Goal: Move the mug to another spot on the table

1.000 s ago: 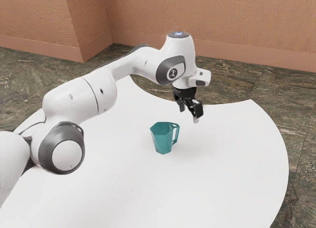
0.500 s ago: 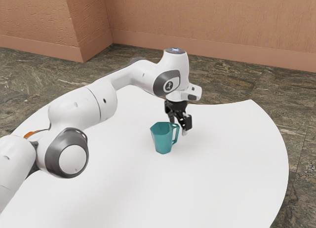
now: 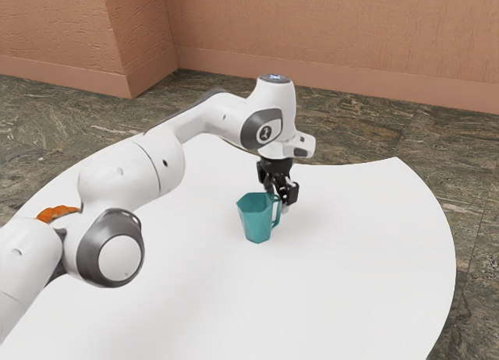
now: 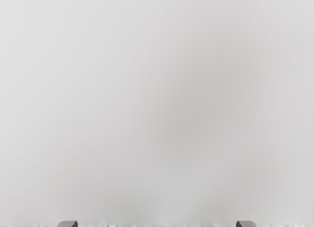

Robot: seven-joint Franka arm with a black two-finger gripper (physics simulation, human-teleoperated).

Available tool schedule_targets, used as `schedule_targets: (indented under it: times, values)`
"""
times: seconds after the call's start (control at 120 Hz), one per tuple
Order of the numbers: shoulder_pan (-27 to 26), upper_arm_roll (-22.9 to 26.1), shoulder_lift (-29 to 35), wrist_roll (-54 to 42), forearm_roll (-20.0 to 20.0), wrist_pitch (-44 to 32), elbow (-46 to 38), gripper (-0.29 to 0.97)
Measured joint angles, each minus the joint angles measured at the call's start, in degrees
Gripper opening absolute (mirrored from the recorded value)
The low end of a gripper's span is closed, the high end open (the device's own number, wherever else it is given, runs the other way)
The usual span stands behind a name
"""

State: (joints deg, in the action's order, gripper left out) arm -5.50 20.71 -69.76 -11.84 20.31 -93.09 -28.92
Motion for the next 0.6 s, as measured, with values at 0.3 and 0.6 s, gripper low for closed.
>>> schedule_targets:
  times: [0.3, 0.6]
  values:
    - [-0.1, 0.3, 0.1, 0.6, 0.0, 2.6, 0.1, 0.3]
    - [-0.1, 0.8, 0.4, 2.3, 0.5, 6.0, 0.1, 0.23]
